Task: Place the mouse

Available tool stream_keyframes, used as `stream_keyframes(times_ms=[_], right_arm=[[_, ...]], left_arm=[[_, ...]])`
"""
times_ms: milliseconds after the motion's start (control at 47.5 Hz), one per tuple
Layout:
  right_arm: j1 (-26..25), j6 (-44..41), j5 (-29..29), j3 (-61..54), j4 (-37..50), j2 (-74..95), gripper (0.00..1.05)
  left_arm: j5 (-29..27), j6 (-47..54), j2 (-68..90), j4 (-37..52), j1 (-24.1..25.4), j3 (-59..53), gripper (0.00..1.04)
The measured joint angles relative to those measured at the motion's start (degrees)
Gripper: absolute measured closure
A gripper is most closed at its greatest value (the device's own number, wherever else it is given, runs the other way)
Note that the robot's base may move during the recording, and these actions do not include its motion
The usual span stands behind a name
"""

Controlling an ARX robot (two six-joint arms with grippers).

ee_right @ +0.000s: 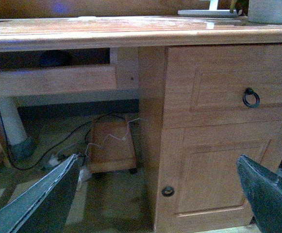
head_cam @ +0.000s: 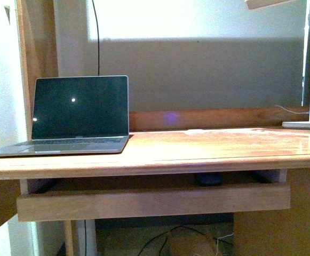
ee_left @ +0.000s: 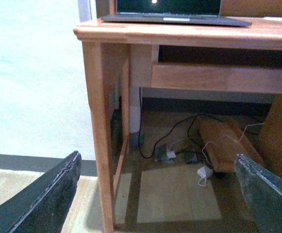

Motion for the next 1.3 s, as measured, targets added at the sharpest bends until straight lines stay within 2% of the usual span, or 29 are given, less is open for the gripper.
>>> stream_keyframes(times_ms=[337, 379, 463, 547, 652, 799, 925, 1157, 1304], right_arm=[[0.00, 0.00, 0.00, 0.02, 0.00, 0.00, 0.07], [0.00, 0.00, 0.00, 0.00, 0.00, 0.00, 0.07], [0.00, 0.00, -0.04, 0.00, 0.00, 0.00, 0.07], [0.00, 0.00, 0.07, 0.00, 0.00, 0.00, 0.07], [0.00, 0.00, 0.00, 0.00, 0.00, 0.00, 0.07], [0.00, 0.00, 0.02, 0.00, 0.00, 0.00, 0.07], [0.00, 0.00, 0.02, 0.00, 0.00, 0.00, 0.07], [0.00, 0.00, 0.02, 0.00, 0.00, 0.00, 0.07], [0.00, 0.00, 0.02, 0.00, 0.00, 0.00, 0.07]], left_arm=[[0.02, 0.00, 0.00, 0.00, 0.00, 0.00, 0.08], [2.38, -3.06, 1.62, -4.39, 0.24, 1.49, 0.08], [3.43, -14.23, 8.20, -14.97, 0.04, 4.98, 0.08], [4.68, -17.90, 11.30, -15.76, 0.07, 5.40, 0.08], [9.27, -15.34, 17.92, -11.32, 2.64, 7.10, 0.08], [18.25, -3.28, 32.20, -2.47, 9.88, 10.62, 0.08], [22.25, 11.58, 46.66, 6.54, 14.23, 14.49, 0.08], [20.94, 43.71, 70.44, 29.03, 14.56, 20.17, 0.08], [23.91, 65.68, 83.25, 47.36, 13.40, 23.34, 0.08]])
